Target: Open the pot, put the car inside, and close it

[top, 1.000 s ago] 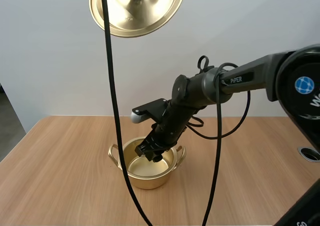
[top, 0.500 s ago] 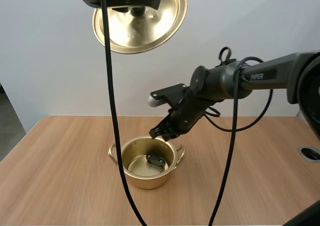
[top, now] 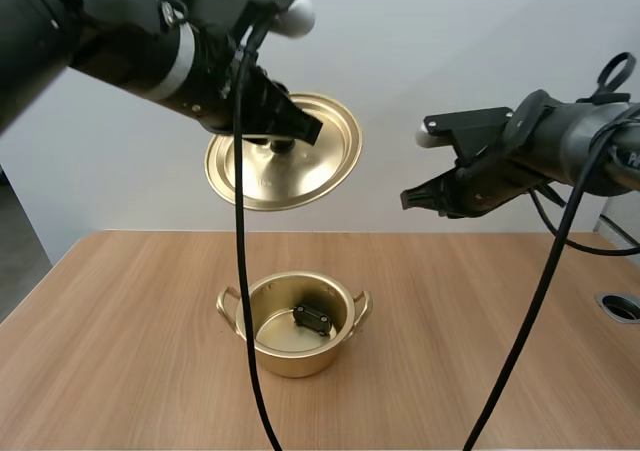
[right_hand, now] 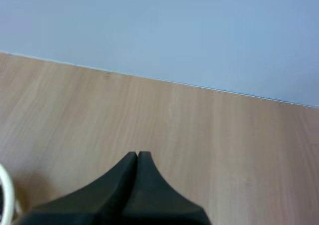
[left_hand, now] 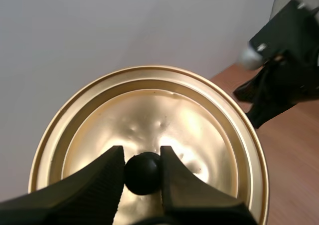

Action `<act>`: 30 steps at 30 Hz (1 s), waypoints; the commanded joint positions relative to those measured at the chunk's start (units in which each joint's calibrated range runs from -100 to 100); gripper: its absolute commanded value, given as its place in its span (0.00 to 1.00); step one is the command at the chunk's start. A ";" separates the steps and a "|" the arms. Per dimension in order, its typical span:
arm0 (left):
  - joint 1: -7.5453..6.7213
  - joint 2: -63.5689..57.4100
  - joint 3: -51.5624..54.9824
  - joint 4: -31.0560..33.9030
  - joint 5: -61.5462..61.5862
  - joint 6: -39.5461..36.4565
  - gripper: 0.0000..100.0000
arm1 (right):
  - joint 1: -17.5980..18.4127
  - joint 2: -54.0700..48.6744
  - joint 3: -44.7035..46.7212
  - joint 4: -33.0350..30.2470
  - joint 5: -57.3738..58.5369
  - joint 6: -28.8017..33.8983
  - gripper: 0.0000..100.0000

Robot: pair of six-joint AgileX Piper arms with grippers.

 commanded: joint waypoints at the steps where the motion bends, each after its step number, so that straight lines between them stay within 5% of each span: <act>1: 0.01 0.82 11.90 -0.99 -5.54 1.68 0.00 | -1.10 -0.19 -0.04 1.28 -0.46 -0.02 0.00; 13: -0.09 11.49 27.17 -4.84 -19.76 8.70 0.00 | -1.10 -0.19 -0.04 2.89 -0.63 -0.76 0.00; 26: -0.09 16.77 27.85 -8.25 -21.96 12.99 0.00 | -1.10 -0.19 -0.04 5.33 -0.63 -2.85 0.00; 30: -1.16 19.33 27.85 -8.25 -22.29 13.70 0.00 | -1.10 -0.19 -0.04 5.32 -0.63 -2.92 0.00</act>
